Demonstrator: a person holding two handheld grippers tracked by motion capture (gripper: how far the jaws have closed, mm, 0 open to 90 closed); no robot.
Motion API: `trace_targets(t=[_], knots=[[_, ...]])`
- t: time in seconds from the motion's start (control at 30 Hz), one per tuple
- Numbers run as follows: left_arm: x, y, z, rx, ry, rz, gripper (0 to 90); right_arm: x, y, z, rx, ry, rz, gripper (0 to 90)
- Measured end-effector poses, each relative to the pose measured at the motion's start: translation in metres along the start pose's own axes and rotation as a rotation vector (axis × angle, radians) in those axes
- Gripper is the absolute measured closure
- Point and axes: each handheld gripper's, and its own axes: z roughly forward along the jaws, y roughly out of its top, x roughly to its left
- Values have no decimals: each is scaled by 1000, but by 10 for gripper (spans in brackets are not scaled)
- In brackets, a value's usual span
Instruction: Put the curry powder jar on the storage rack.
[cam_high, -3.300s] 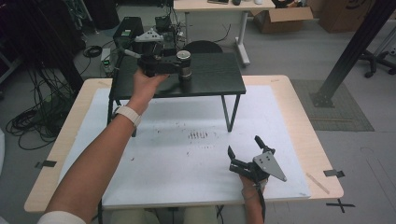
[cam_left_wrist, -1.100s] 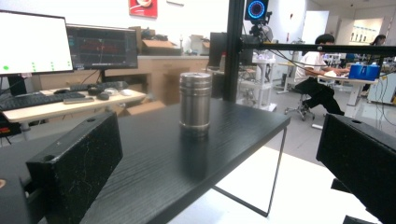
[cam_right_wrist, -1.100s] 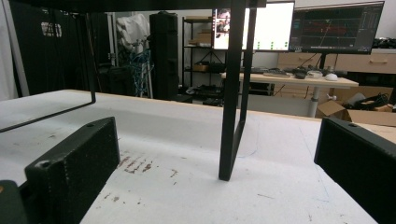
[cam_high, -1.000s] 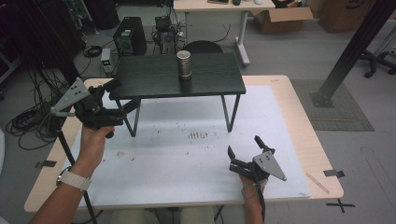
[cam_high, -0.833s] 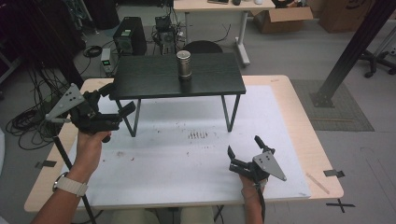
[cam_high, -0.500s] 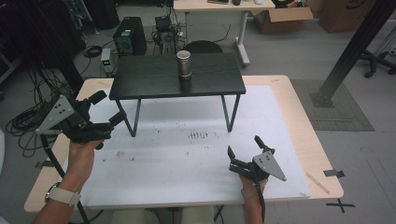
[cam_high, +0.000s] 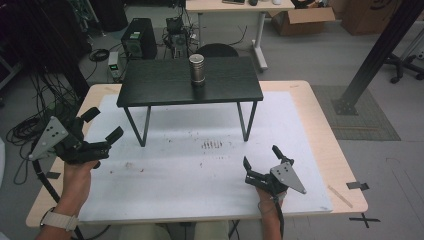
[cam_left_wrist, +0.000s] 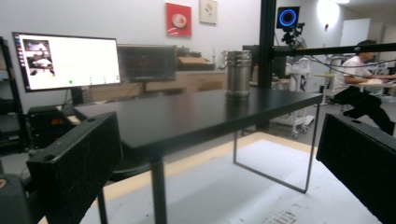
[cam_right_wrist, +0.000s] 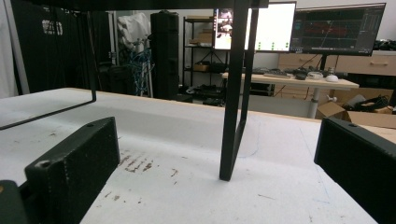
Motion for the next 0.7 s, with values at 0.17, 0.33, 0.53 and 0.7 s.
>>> trace_targets(t=[0.17, 0.33, 0.53, 0.7], knots=[[5, -12, -8, -1, 24, 1, 8, 0, 0, 0, 1, 0, 0, 0], [10, -26, -17, -4, 49, -14, 7, 0, 0, 1, 5, 2, -3, 0], [14, -42, -24, -1, 70, -5, 8, 1, 0, 1, 6, 2, -9, 0], [17, -53, -28, -5, 89, 2, 6, 1, 0, 1, 8, 3, -11, 0]])
